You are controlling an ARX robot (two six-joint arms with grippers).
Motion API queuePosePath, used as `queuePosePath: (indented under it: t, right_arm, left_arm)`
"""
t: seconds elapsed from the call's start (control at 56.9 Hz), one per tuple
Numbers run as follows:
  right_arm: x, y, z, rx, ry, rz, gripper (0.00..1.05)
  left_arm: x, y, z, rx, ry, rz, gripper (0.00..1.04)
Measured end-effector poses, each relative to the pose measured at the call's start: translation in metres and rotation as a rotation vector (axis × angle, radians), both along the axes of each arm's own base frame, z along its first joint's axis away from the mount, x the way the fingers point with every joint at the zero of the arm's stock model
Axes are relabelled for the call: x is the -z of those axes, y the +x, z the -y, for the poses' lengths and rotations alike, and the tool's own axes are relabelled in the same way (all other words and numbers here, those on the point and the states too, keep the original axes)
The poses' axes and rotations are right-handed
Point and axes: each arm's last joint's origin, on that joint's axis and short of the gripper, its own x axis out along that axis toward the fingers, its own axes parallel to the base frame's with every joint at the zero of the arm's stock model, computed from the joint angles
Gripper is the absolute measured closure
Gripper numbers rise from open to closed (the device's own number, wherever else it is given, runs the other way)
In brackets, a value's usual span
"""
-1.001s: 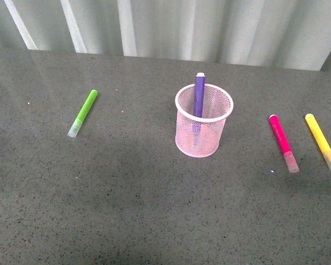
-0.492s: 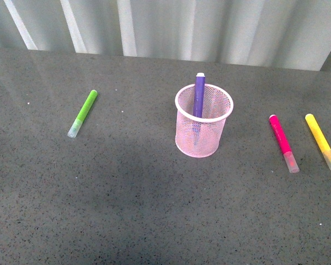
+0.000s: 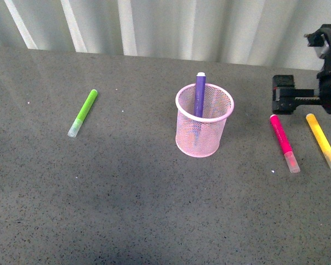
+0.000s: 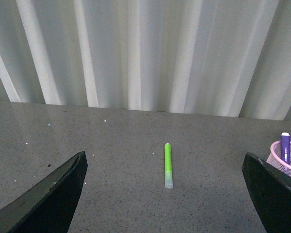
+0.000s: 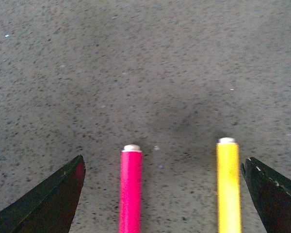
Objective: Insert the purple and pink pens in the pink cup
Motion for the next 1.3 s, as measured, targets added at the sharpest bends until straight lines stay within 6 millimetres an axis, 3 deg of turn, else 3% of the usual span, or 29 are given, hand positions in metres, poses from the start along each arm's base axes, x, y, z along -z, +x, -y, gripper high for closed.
queuePosePath:
  t: [0.492,1.194,1.3]
  right_arm:
    - [0.037,0.006,-0.022,-0.029,0.082,-0.055,0.07]
    - [0.05,0.012,-0.03,-0.027,0.096,-0.05,0.07]
    - [0.051,0.012,-0.029,-0.016,0.086,-0.047,0.21]
  left_arm:
    - [0.0,0.0,0.0,0.0,0.0,0.0,0.07]
    - [0.0,0.0,0.0,0.0,0.0,0.0,0.07]
    - [0.0,0.0,0.0,0.0,0.0,0.0,0.07]
